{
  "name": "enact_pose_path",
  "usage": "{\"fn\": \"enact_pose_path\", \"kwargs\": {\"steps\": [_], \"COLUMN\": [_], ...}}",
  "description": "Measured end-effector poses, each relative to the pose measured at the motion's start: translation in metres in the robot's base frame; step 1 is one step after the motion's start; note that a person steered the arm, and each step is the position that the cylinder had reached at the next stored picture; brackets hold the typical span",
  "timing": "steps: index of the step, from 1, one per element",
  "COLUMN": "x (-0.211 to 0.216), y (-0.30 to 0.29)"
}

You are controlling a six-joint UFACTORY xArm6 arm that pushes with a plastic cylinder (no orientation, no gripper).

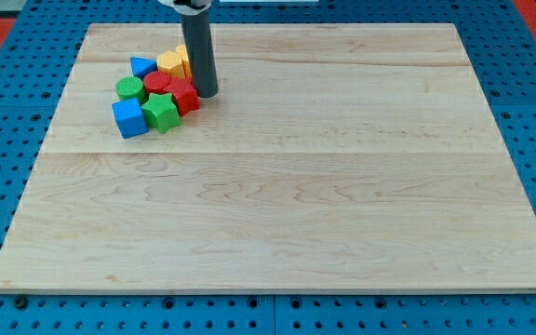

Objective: Push the red star and yellow hexagon into the red circle

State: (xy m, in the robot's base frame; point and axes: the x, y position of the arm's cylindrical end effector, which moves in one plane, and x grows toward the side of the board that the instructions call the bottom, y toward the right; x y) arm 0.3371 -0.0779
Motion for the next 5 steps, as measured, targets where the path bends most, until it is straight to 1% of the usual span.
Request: {"fn": "enact_pose_path", "kwargs": {"steps": [1,2,3,4,5], "x": [0.01,-0.035,-0.098,-0.119,-0.099], "y": [0.014,0.018,0.037,-0.033,-0.052]}}
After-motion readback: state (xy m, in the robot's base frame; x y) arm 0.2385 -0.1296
